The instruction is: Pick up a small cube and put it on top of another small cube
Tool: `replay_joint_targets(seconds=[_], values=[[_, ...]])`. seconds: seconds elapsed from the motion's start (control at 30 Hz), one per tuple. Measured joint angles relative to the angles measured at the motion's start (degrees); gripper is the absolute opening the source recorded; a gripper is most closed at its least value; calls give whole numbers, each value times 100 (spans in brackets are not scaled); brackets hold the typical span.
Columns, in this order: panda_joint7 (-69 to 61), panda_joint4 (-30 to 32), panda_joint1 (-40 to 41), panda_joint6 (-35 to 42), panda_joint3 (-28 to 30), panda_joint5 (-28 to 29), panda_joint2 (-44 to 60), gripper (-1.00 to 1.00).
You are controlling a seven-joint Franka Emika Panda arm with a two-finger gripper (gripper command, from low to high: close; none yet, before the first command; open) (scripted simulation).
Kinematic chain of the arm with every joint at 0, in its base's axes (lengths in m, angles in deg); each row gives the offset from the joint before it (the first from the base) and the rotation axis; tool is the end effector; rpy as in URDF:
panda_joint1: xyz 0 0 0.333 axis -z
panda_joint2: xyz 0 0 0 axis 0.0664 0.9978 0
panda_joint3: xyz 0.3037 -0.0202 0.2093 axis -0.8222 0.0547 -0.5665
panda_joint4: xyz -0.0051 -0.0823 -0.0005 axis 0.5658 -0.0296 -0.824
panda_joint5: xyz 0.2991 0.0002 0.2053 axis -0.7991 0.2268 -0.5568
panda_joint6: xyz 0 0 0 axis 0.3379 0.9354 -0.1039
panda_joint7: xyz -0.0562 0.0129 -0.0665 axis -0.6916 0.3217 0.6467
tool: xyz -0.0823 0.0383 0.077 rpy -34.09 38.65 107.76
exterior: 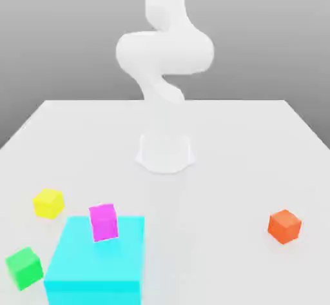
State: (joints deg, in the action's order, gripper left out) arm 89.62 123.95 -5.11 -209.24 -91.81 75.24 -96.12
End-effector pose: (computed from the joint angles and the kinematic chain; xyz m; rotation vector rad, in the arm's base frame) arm 0.3234 0.0267 0.6976 -2.5123 0.9978 -0.9358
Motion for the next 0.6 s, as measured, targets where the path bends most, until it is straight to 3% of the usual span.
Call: replay_joint_targets(seconds=[0.33,0.6], values=[[490,865,-527,-1156,-1034,24,2085,0],[1161,1544,-1109,-2059,-1770,440,3768,0]])
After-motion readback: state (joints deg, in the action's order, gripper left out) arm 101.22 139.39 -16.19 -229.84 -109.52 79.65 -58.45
